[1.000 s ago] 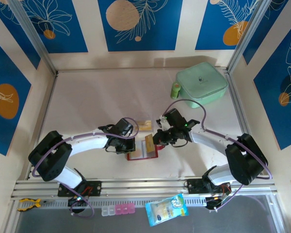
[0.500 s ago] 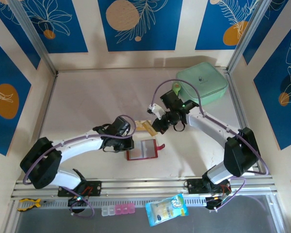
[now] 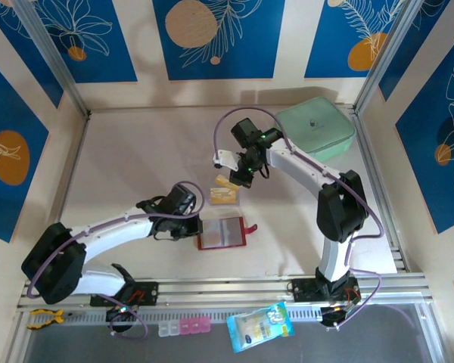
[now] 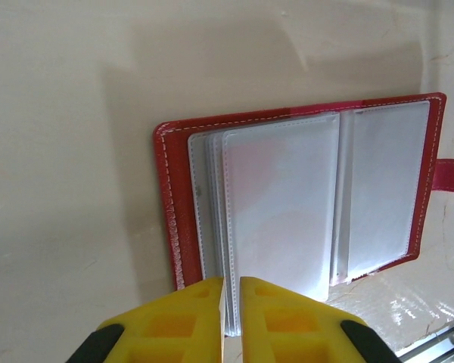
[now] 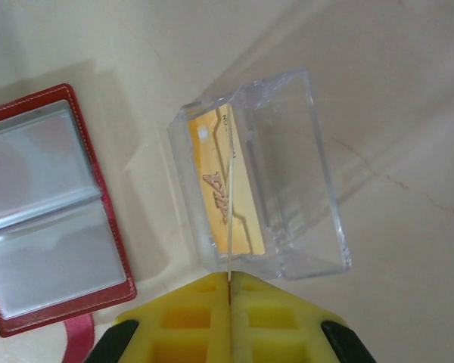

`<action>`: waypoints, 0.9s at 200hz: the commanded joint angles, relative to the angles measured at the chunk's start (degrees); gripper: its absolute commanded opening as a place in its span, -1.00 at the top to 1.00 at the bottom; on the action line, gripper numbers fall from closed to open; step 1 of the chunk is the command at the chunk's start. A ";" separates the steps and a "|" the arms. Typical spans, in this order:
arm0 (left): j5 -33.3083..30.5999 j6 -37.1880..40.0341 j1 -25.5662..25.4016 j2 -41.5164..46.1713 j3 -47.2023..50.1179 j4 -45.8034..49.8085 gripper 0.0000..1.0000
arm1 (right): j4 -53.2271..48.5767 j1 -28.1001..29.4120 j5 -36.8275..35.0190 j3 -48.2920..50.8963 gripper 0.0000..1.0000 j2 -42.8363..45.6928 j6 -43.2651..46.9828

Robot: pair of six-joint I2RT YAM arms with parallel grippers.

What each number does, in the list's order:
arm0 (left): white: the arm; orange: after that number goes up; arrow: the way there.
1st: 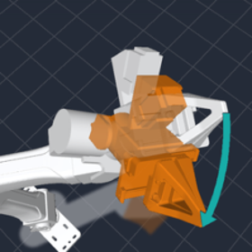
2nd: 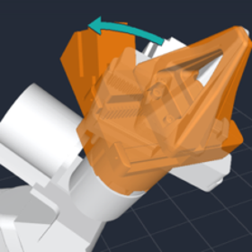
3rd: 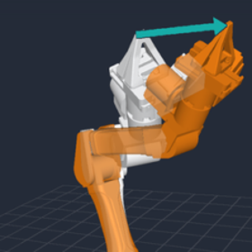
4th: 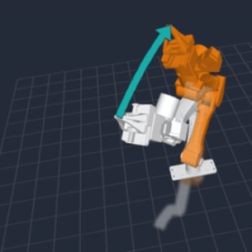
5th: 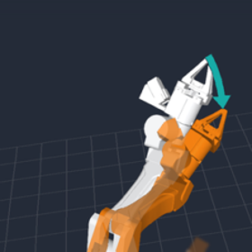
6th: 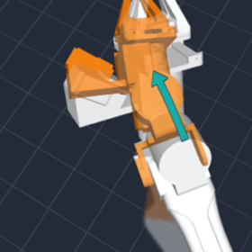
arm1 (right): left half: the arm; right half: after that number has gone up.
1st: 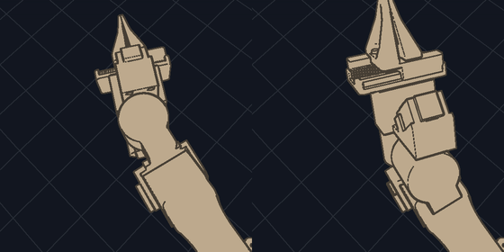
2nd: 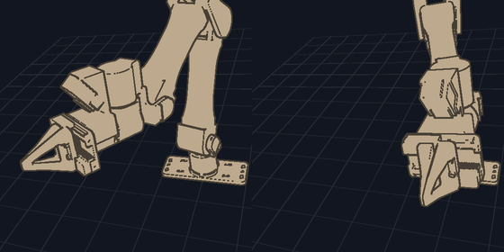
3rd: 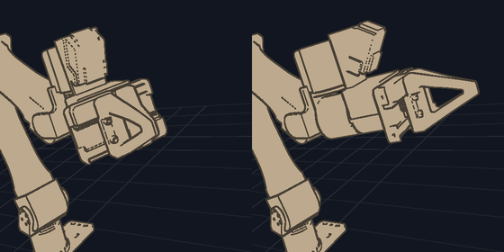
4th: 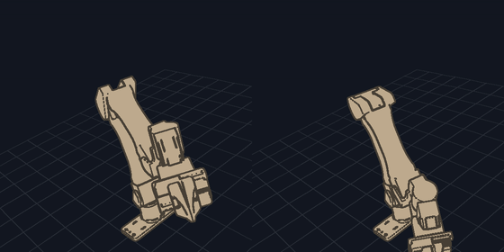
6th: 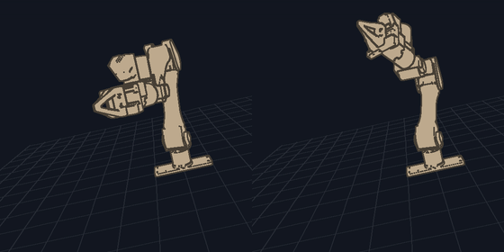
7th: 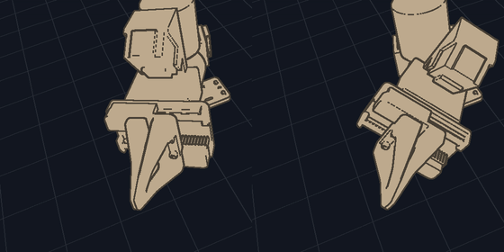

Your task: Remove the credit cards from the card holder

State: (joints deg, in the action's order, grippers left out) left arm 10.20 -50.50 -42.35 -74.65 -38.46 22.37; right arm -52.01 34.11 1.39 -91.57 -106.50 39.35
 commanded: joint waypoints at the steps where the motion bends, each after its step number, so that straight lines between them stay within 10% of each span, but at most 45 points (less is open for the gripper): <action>1: -0.95 0.49 1.01 1.76 1.33 1.81 0.71 | -3.92 -0.16 0.60 -3.89 1.00 -2.25 4.43; 180: 4.75 1.46 3.31 -4.69 0.75 -4.58 0.75 | 1.85 0.67 3.17 2.23 0.73 3.48 -7.68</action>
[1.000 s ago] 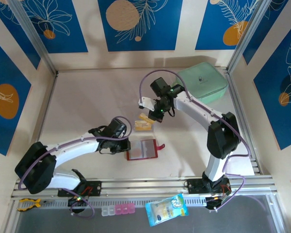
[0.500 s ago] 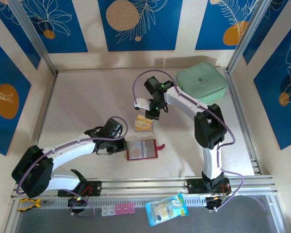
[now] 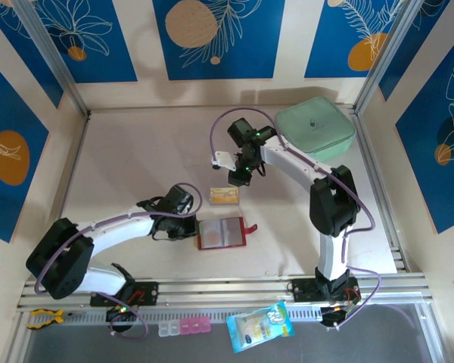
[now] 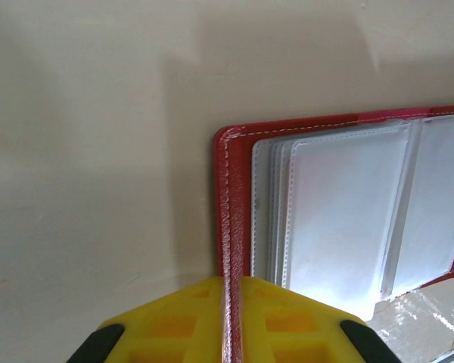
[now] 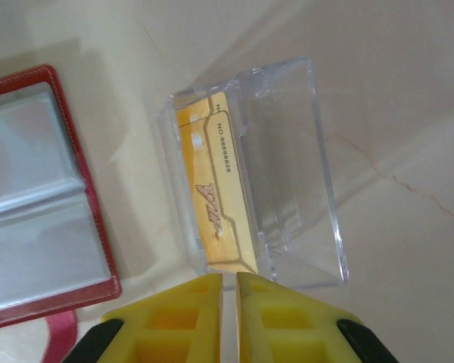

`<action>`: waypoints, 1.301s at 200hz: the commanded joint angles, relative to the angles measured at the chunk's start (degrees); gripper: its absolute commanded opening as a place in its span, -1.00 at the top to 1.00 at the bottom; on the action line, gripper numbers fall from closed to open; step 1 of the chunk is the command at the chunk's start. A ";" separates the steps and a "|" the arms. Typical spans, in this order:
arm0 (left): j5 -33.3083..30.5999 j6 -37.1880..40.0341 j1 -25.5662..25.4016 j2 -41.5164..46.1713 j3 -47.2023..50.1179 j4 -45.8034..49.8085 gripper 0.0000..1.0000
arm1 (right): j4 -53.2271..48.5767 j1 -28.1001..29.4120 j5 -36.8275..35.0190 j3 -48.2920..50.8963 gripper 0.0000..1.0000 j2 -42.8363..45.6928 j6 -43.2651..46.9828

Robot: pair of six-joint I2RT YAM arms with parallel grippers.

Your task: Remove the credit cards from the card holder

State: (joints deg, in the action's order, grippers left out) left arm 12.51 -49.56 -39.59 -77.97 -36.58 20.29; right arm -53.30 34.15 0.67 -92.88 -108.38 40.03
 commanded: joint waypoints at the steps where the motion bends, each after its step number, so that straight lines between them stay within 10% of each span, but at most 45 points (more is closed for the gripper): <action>1: 2.47 0.52 0.57 -1.47 -1.13 -2.52 0.75 | 3.43 0.64 4.03 3.78 0.73 5.54 -8.90; 130: 2.37 -1.23 -1.18 -2.51 0.67 -4.49 0.86 | 35.82 5.00 10.74 40.43 0.75 24.90 -74.85; 260: -0.21 0.25 -1.41 -2.99 0.20 -0.43 0.89 | 42.04 10.02 17.20 43.29 0.38 18.87 -86.16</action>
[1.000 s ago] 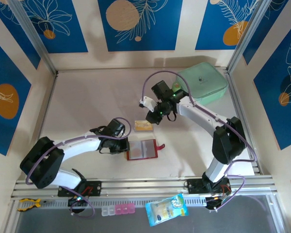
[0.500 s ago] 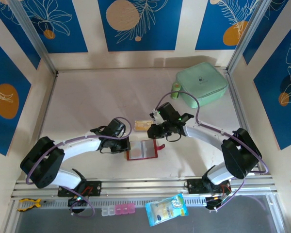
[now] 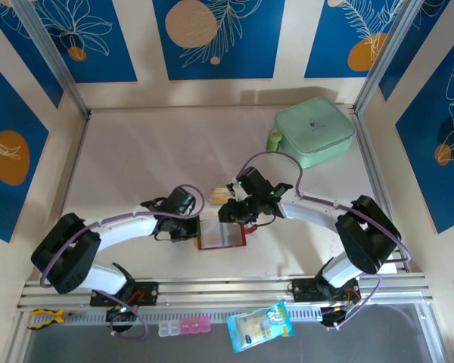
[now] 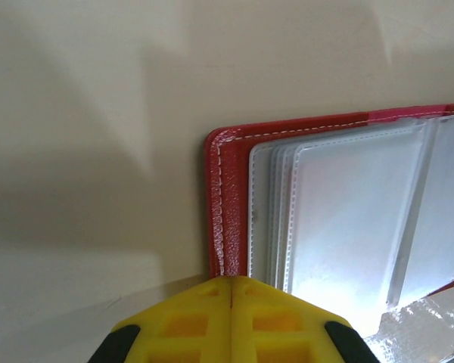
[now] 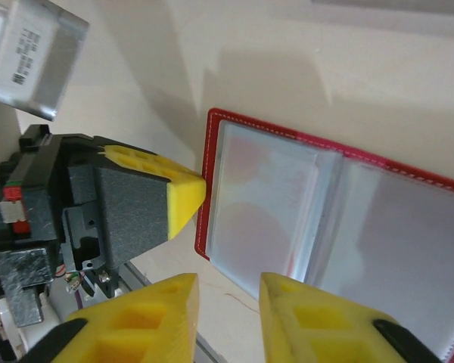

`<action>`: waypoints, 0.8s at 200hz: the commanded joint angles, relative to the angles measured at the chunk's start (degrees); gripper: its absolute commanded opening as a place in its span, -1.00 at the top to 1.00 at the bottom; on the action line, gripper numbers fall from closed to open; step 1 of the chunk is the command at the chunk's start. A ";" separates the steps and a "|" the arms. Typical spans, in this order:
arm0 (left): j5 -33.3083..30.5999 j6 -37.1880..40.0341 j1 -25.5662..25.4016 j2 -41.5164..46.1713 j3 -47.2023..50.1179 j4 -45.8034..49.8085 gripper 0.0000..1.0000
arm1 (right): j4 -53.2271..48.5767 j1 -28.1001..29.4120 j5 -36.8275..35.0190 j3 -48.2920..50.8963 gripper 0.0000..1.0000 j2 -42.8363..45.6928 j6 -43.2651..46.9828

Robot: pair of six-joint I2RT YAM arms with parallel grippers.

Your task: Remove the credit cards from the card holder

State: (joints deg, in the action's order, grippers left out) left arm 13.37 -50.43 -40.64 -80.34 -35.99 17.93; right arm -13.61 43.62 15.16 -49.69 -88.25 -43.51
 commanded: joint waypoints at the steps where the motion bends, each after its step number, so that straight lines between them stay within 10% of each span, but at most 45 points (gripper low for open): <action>1: -1.06 1.13 -0.38 -0.67 -0.39 1.89 0.90 | 2.40 0.58 2.74 0.11 0.38 -1.33 -2.67; 160: -1.85 1.16 -0.40 -0.53 0.87 1.09 0.91 | 5.74 3.92 5.86 -1.96 0.30 -9.89 -5.90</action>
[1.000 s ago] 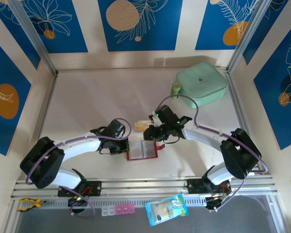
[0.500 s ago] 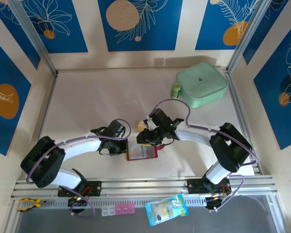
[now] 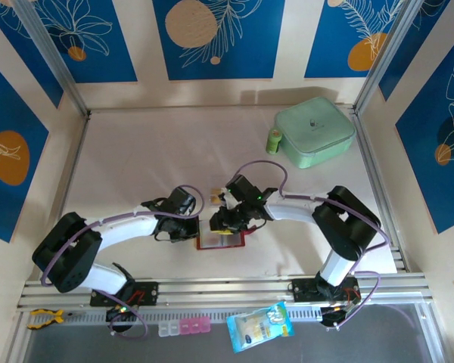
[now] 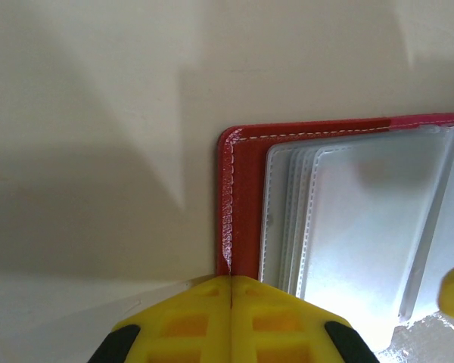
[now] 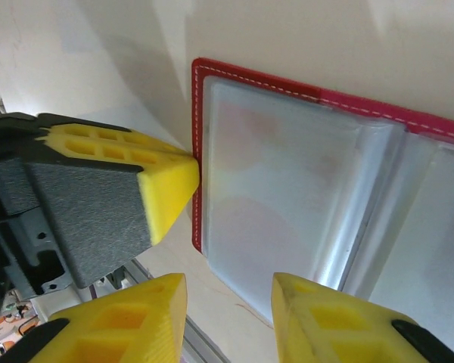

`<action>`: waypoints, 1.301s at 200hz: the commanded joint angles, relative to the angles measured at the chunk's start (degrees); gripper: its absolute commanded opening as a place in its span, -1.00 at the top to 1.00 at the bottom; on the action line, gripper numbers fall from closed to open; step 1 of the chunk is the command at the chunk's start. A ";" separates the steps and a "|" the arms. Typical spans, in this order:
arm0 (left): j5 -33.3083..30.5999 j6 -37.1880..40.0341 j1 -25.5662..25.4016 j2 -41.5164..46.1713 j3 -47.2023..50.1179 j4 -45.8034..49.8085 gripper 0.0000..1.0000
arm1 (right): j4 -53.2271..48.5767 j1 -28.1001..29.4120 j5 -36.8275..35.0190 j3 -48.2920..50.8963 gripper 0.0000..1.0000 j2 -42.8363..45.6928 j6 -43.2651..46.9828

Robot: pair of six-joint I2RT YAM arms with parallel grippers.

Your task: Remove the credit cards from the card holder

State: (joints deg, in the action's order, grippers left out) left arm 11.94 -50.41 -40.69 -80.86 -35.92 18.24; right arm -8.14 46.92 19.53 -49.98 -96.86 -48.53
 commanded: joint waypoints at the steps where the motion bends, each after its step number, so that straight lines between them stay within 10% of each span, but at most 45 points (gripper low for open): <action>1: -0.43 1.21 -0.36 0.00 0.83 0.81 0.91 | 0.30 0.62 1.48 -1.69 0.30 -1.34 -0.91; 260: -0.78 0.84 -0.36 0.21 0.85 1.79 0.91 | -5.66 -0.60 -3.36 -0.13 0.32 -0.26 0.81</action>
State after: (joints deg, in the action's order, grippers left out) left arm 11.94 -50.43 -40.69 -80.84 -35.48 17.80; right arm -11.86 46.74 16.29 -51.05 -98.85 -48.47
